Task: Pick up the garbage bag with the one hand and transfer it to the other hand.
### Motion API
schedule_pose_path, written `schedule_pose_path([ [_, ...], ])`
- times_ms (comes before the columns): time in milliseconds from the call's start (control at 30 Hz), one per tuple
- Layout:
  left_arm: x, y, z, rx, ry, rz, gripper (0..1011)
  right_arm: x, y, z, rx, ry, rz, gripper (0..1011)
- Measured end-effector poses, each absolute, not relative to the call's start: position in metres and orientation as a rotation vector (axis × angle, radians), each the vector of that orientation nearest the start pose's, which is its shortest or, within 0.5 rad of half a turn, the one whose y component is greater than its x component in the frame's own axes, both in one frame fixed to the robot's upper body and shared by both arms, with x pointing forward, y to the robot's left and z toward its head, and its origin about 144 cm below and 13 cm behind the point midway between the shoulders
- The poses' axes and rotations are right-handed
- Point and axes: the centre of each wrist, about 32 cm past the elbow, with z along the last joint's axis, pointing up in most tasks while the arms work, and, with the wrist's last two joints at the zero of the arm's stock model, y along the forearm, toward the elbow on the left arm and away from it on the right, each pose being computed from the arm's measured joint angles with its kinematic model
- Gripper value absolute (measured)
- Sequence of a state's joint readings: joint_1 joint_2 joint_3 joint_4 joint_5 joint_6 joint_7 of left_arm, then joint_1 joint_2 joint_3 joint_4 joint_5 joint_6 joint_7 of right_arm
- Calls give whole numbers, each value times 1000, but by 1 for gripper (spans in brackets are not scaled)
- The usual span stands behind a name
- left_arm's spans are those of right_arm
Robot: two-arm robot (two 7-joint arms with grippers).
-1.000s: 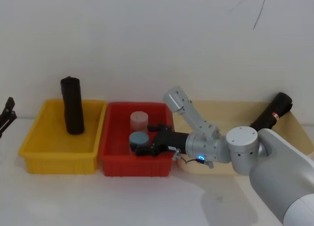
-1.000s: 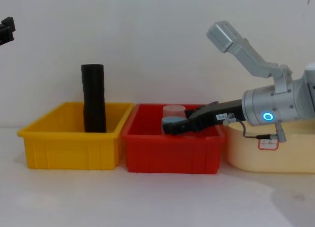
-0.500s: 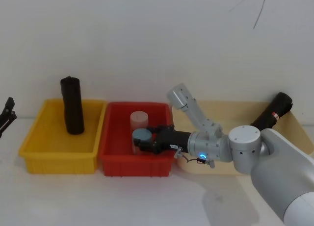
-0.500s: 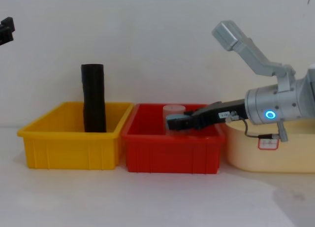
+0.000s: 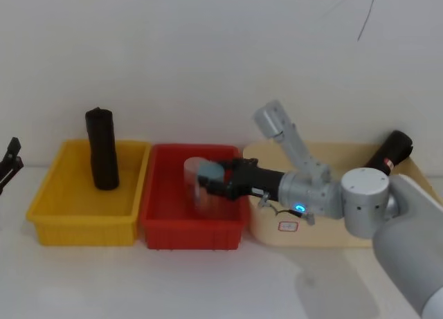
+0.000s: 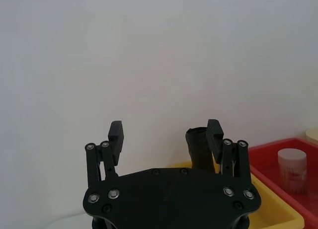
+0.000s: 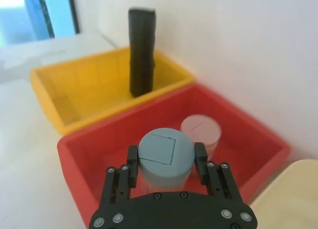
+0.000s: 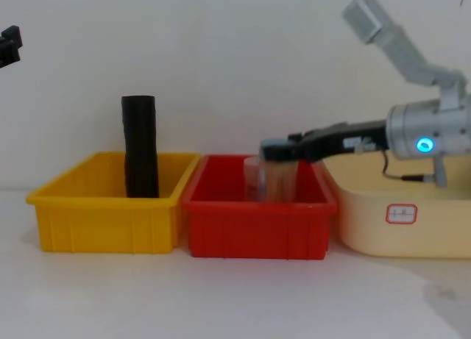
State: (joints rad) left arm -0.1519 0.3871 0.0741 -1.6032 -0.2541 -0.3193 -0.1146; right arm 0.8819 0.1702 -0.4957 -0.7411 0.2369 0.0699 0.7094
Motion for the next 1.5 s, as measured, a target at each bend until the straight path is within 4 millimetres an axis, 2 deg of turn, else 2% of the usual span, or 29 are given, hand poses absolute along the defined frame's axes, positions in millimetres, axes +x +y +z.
schedule_pose_path([
  [167, 496, 313, 1220, -242, -475, 1332, 1000, 665, -228, 1258, -227, -64, -700, 664],
  [400, 496, 313, 1220, -242, -475, 1332, 1000, 653, -260, 1279, -161, -120, -783, 664],
  [600, 496, 313, 1220, -242, -475, 1332, 1000, 641, -288, 1289, -137, -149, -864, 664],
  [767, 496, 313, 1220, -242, -475, 1332, 1000, 630, -313, 1287, -148, -154, -927, 664],
  [900, 496, 313, 1220, -242, -475, 1333, 1000, 623, -324, 1283, -169, -148, -953, 664],
  [1233, 496, 313, 1220, -242, -475, 1332, 1000, 611, -335, 1264, -231, -107, -977, 664],
  [1400, 496, 313, 1220, -242, -475, 1333, 1000, 609, -336, 1257, -245, -97, -981, 794],
  [1433, 496, 313, 1220, -242, -475, 1332, 1000, 608, -336, 1257, -246, -97, -983, 794],
  [1500, 496, 313, 1220, -242, -475, 1332, 1000, 608, -337, 1254, -247, -97, -986, 883],
])
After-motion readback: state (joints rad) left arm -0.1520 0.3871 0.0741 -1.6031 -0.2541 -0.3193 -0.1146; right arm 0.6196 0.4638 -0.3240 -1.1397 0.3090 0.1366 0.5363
